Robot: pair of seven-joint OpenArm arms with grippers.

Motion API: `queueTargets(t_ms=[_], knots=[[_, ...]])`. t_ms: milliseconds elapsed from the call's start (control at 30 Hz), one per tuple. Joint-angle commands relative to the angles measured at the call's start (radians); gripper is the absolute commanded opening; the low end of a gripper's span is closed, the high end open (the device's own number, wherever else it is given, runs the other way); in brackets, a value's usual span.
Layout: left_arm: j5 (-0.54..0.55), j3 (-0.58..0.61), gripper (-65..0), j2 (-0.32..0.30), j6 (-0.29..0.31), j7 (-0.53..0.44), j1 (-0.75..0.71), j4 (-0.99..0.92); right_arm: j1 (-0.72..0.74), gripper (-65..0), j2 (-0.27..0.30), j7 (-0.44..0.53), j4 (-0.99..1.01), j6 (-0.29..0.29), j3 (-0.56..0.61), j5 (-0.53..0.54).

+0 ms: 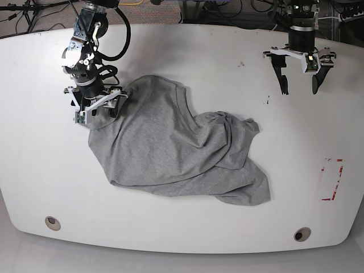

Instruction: Fold the T-shirt properly

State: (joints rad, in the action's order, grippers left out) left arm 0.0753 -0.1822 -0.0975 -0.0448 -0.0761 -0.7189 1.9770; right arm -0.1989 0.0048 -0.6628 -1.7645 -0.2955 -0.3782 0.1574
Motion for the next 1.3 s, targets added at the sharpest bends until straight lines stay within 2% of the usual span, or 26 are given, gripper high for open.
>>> queueTargets(t_ms=[0, 100, 433, 500, 700, 767, 833, 967, 1100, 1267], knots=[[-0.003, -0.003, -18.5, -0.004, -0.005, -0.032, -0.007, 0.027, 0.004, -32.0, 0.006, 0.029, -0.02, -0.008, 0.004, -0.017], [-0.004, -0.001, -18.3, -0.004, -0.004, -0.032, -0.006, 0.03, 0.0, -35.5, 0.005, 0.033, -0.019, -0.011, 0.011, -0.029], [-0.002, 0.002, -18.5, -0.003, -0.007, -0.031, -0.002, 0.027, 0.026, -55.6, 0.007, 0.038, -0.026, -0.025, 0.033, -0.072], [0.0, -0.002, -18.8, -0.005, -0.009, -0.032, 0.004, 0.023, 0.031, -57.0, 0.008, 0.04, -0.021, -0.041, 0.029, -0.11], [0.0, -0.004, -18.4, -0.007, -0.007, -0.032, 0.005, 0.02, 0.047, -54.9, 0.009, 0.036, -0.033, -0.072, 0.027, -0.127], [0.0, -0.004, -18.2, -0.009, -0.009, -0.033, 0.005, 0.019, 0.05, -54.5, 0.009, 0.032, -0.038, -0.101, 0.026, -0.127], [-0.002, -0.004, -18.2, -0.013, -0.007, -0.035, 0.003, 0.021, 0.057, -53.2, 0.012, 0.004, -0.06, -0.212, 0.024, -0.129], [0.001, -0.002, -18.4, -0.016, -0.008, -0.037, 0.006, 0.018, 0.056, -53.2, 0.013, -0.02, -0.084, -0.299, 0.018, -0.117], [0.0, -0.003, -18.5, -0.017, -0.009, -0.035, 0.009, 0.019, 0.052, -53.8, 0.014, -0.035, -0.107, -0.325, 0.014, -0.112], [-0.006, -0.004, -18.7, -0.009, -0.012, -0.037, 0.004, 0.026, 0.038, -57.2, 0.012, -0.023, -0.125, -0.282, 0.031, -0.115]])
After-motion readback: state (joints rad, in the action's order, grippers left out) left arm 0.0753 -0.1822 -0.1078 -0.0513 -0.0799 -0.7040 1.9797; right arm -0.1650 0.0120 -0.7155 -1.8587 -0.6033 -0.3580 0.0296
